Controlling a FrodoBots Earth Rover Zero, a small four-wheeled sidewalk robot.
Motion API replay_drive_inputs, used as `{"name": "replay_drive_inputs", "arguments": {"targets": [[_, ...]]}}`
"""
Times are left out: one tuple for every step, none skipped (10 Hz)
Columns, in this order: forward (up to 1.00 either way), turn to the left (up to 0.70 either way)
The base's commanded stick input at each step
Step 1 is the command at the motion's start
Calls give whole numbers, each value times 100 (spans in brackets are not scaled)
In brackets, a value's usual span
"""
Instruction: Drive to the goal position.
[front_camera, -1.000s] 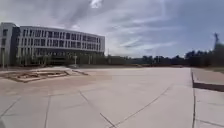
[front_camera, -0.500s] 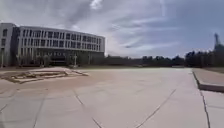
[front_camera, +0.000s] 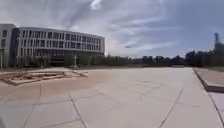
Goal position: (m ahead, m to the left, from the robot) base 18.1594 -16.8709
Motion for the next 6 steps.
{"name": "replay_drive_inputs", "arguments": {"targets": [[50, 0], [50, 0], [50, 0], [50, -31], [50, -27], [50, -6]]}}
